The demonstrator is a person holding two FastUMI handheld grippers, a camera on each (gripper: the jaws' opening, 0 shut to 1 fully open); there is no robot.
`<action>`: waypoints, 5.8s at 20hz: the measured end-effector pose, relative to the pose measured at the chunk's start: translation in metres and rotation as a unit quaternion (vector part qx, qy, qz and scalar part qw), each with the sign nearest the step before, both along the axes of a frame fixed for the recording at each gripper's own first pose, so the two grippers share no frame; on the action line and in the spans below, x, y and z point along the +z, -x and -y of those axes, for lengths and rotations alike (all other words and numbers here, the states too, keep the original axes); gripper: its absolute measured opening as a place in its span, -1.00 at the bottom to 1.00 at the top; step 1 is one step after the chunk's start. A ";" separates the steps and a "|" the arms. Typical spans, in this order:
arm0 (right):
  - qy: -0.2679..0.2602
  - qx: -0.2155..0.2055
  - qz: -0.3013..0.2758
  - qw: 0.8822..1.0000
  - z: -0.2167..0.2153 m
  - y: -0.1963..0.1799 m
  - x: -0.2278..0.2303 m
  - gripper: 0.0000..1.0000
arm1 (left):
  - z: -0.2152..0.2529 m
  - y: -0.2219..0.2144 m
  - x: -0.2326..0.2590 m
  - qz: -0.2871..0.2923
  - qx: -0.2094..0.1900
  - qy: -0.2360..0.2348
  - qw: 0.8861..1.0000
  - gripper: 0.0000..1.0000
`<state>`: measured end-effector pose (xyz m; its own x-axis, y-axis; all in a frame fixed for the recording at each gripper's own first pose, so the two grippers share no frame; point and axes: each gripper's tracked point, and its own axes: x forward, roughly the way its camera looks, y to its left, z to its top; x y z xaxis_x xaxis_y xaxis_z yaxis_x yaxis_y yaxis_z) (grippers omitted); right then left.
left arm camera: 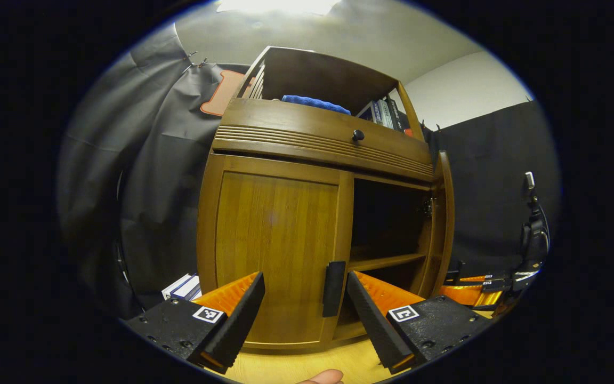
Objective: Open the right door of the double-door shoe cabinet with the right hand, and open the left door with the left hand.
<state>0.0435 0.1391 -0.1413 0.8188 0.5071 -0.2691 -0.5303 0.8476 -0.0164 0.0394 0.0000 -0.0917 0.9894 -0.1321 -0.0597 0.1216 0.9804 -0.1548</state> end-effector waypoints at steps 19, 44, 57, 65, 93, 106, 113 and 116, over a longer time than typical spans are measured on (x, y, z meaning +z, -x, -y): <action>0.055 -0.139 0.076 0.986 0.118 0.006 0.039 -0.48 | 0.009 -0.002 -0.009 -0.009 -0.015 -0.009 1.000 0.94; 0.002 -0.070 0.087 0.994 0.232 -0.033 0.048 -0.45 | 0.044 -0.037 -0.053 -0.037 -0.010 -0.019 0.999 0.90; 0.007 -0.131 0.142 0.981 0.216 0.071 0.070 0.94 | 0.085 -0.105 -0.104 -0.057 -0.032 -0.011 0.998 0.90; -0.058 -0.128 0.124 0.982 0.194 0.119 0.052 0.93 | 0.073 -0.122 -0.097 -0.019 -0.023 -0.031 0.999 -0.18; -0.082 -0.086 0.111 0.987 0.123 0.147 0.086 0.96 | 0.026 0.027 -0.064 -0.049 -0.108 -0.052 0.992 -0.41; -0.085 -0.069 0.110 0.988 0.101 0.146 0.082 0.89 | -0.034 0.082 -0.051 -0.053 -0.047 -0.064 0.995 -0.44; -0.089 -0.053 0.098 0.990 0.081 0.139 0.072 0.92 | -0.062 0.099 -0.047 -0.054 0.021 -0.073 0.996 -0.60; -0.086 -0.048 0.096 0.990 0.073 0.137 0.072 0.92 | -0.071 0.103 -0.045 -0.057 0.030 -0.084 0.994 -0.65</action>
<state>-0.0931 0.0662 -0.0694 0.8935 0.4486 -0.0203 -0.4476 0.8934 0.0391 -0.0639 0.0711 -0.1366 0.9807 -0.0514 -0.1885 0.0529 0.9986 0.0027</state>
